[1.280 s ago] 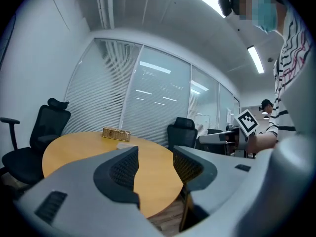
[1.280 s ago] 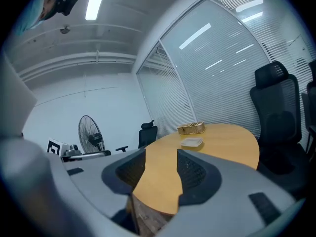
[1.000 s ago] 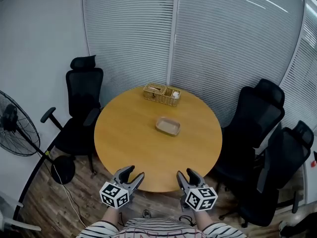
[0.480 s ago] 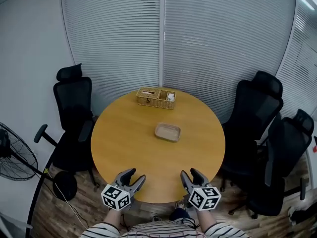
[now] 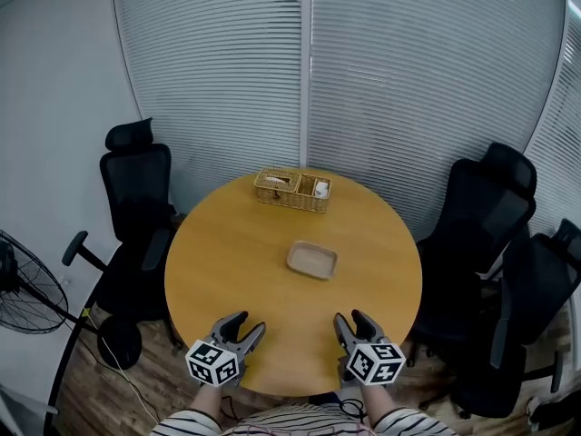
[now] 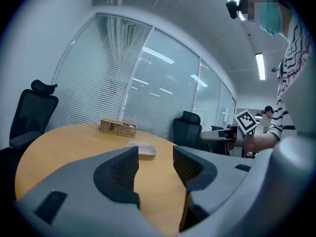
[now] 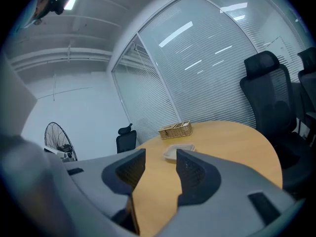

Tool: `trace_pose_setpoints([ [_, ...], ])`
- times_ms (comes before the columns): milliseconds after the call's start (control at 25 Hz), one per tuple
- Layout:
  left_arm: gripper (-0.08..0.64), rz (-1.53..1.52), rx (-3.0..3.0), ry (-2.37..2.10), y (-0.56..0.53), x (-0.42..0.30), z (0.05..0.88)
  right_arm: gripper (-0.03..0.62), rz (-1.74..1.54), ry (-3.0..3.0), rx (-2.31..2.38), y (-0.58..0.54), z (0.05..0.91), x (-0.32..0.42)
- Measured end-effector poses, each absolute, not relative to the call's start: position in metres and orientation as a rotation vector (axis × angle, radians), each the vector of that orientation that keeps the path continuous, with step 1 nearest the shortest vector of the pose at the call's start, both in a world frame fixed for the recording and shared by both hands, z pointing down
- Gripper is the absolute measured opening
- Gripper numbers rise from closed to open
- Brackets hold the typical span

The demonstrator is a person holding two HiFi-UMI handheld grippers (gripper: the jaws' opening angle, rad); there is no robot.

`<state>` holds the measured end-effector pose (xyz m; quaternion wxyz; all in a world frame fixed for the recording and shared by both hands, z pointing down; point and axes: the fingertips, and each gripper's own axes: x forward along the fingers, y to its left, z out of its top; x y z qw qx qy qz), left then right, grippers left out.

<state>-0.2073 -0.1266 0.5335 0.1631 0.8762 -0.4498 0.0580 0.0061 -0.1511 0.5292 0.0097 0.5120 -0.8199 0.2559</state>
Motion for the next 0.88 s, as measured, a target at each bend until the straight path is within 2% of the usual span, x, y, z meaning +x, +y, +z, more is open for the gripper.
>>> trace_pose_setpoints([
  [880,0.196,0.328,2.515,-1.234,-0.322,-0.173,0.569,0.193,0.896,-2.456,1.530,-0.314,0.599,0.023],
])
